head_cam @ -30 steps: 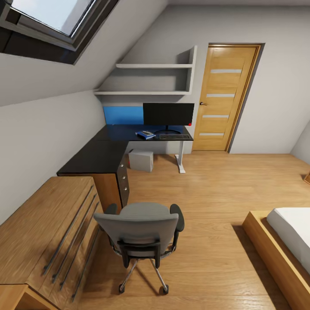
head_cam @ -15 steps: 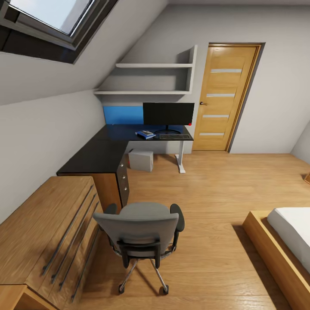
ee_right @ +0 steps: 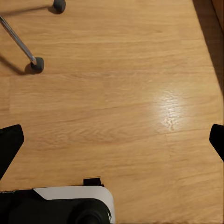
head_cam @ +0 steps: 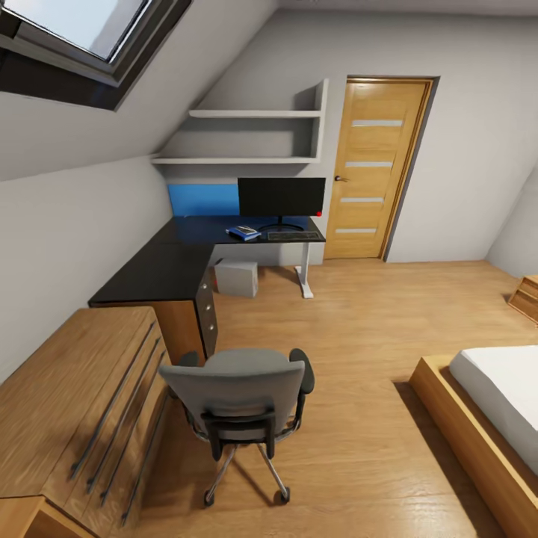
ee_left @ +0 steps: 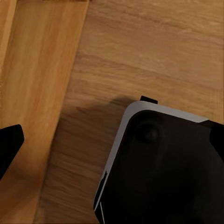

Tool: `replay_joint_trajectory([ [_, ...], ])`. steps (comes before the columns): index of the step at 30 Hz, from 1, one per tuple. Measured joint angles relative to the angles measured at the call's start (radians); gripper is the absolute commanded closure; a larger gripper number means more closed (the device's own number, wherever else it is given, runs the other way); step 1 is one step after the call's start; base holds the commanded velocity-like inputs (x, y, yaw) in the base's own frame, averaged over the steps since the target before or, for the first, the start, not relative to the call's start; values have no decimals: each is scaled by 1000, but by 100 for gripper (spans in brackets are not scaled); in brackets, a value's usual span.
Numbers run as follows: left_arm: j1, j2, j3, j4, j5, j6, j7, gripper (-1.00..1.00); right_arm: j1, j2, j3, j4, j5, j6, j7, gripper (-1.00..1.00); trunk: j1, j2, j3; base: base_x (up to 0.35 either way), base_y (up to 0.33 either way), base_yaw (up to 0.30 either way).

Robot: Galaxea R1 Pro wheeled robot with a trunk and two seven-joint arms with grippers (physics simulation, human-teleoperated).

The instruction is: In the bedroom, organize the workspace by keeping the computer under the desk, ensuring the monitor is on the desk, placing the keyboard on the desk next to the monitor, placing the mouse on the desk next to the keyboard, moving the folder from the swivel chair onto the desk next to the mouse, stacking the notebook on top of the folder with the pen on top of the notebook, and positioning the swivel chair next to the desk.

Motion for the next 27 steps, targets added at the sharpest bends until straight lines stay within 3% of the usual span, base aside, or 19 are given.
replay_joint_trajectory([
  [27,0,0,0,-1,1,0,0,-100,0,0,1,3,0,0,0,-100,0,0,0,-81,13,-23],
])
